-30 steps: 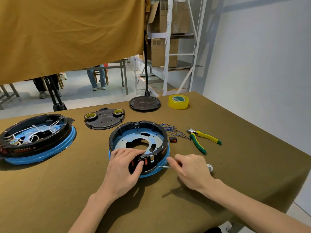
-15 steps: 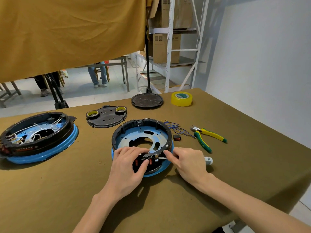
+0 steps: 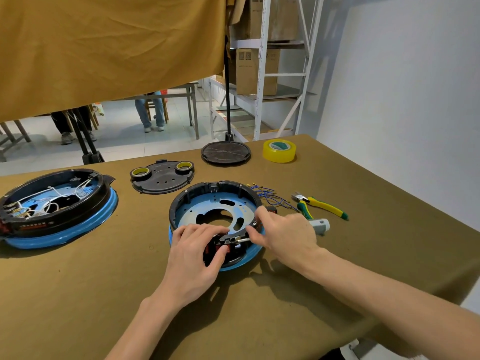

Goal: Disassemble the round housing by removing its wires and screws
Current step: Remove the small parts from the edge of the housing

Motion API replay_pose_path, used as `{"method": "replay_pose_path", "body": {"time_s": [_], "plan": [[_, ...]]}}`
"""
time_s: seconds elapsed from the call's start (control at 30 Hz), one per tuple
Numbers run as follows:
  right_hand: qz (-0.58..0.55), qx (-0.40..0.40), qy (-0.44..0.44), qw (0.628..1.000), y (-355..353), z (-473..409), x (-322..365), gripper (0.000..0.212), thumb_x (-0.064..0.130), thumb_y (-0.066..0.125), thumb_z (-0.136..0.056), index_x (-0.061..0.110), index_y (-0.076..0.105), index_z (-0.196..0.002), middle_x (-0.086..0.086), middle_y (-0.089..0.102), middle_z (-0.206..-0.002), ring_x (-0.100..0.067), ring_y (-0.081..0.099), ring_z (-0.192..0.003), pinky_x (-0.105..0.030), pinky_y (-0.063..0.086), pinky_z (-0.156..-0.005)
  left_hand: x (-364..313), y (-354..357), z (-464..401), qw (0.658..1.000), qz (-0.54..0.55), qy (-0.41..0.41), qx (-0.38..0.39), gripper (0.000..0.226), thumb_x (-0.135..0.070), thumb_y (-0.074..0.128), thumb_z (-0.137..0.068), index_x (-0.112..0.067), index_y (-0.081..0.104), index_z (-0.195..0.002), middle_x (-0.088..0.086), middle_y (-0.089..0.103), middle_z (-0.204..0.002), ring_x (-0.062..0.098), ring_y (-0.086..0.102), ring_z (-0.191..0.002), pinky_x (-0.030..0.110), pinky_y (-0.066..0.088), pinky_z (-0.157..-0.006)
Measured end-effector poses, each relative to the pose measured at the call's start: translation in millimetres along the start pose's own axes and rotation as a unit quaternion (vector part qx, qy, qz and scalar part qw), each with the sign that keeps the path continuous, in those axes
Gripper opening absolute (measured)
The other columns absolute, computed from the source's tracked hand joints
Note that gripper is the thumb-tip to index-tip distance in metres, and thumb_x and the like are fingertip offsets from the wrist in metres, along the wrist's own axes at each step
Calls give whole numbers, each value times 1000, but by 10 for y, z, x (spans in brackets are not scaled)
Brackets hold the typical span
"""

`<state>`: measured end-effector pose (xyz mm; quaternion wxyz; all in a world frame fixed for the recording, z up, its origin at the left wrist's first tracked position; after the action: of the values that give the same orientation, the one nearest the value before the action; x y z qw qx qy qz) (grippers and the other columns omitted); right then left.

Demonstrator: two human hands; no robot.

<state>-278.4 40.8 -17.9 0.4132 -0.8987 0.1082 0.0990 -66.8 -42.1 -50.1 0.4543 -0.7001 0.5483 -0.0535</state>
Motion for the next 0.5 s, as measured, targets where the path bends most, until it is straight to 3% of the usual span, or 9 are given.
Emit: {"method": "replay_pose_path", "body": {"time_s": [0.1, 0.17, 0.37, 0.5], "plan": [[29, 17, -70, 997, 11, -46, -24, 46, 51, 35, -104, 15, 63, -108, 5, 59, -58, -17, 49, -38, -29, 43, -35, -24, -2, -4, 1000, -7, 1, 4, 41, -53, 48, -95, -35, 66, -128, -20, 67, -121, 0, 51, -114, 24, 22, -106], [24, 26, -98, 995, 1, -82, -32, 47, 51, 31, -106, 17, 64, -109, 6, 62, -60, -16, 53, -41, -30, 46, -38, -32, -11, -5, 1000, -13, 6, 14, 44, -53, 47, -95, -35, 66, -131, -20, 67, -124, 0, 50, -115, 24, 21, -106], [50, 15, -154, 987, -95, -189, -29, 53, 57, 31, -105, 21, 57, -77, 6, 55, -53, -16, 49, -36, -25, 39, -36, -29, -40, -4, 1000, -11, 8, 22, 46, -53, 43, -97, -39, 66, -134, -22, 66, -126, 0, 49, -118, 27, 22, -106], [52, 33, -185, 981, -218, -392, -7, 59, 67, 36, -100, 19, 52, -68, 4, 44, -59, -17, 40, -34, -24, 22, -37, -34, -32, -2, 1000, -10, 4, 20, 45, -53, 43, -97, -39, 67, -133, -22, 66, -125, 1, 49, -117, 28, 23, -106]]}}
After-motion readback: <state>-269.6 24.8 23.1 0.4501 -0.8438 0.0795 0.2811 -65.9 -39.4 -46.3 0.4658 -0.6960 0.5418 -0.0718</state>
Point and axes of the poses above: each hand's wrist, its own z-axis away from the middle knuckle, its own y-axis out of the palm, x = y × z, the point moved 1 cm from there along -z, towards the middle knuckle
